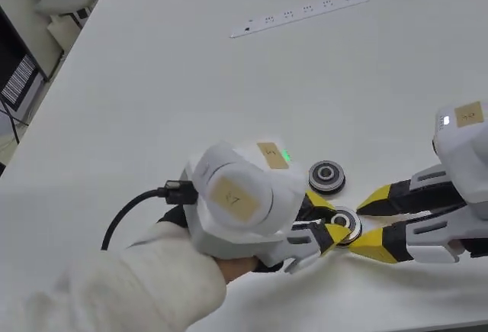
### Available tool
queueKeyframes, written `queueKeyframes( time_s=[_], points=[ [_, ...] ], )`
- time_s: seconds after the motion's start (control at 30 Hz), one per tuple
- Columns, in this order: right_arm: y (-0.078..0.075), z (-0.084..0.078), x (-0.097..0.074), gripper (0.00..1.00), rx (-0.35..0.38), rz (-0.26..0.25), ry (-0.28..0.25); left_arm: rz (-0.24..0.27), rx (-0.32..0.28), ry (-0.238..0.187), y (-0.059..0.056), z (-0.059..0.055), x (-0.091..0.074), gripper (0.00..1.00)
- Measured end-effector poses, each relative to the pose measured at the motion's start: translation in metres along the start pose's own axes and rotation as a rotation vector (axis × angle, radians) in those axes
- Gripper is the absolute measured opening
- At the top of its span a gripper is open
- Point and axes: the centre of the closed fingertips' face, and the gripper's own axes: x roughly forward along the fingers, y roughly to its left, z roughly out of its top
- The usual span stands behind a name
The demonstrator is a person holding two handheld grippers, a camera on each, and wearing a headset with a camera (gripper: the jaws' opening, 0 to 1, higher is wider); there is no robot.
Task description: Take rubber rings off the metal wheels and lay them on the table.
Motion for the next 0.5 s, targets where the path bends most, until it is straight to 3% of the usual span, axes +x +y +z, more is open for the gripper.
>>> queueKeyframes(
  time_s=[0.07,0.3,0.37,0.43,0.47,0.5],
  points=[
    [-0.0018,0.0004,0.0002,0.24,-0.005,-0.003,-0.002,-0.001,-0.023,-0.001,0.001,-0.0001,0.0004,0.14],
    [-0.0005,0.0051,-0.0026,0.19,0.024,0.017,-0.018,-0.001,-0.02,-0.007,0.0012,-0.0006,0.0005,0.14],
    [-0.0008,0.0031,-0.0003,0.19,0.005,0.014,-0.008,-0.002,-0.02,-0.008,0.0014,-0.0008,0.0008,0.14],
    [-0.0064,-0.0034,0.0019,0.18,-0.061,-0.014,0.027,-0.002,-0.022,-0.009,0.0015,-0.001,0.0011,0.14],
    [-0.0007,0.0034,0.0029,0.18,-0.084,0.014,-0.01,-0.002,-0.023,-0.01,0.0017,-0.0012,0.0013,0.14],
    [-0.0007,0.001,0.0017,0.19,-0.062,-0.002,0.005,-0.002,-0.024,-0.012,0.0018,-0.0012,0.0014,0.14]
  ],
)
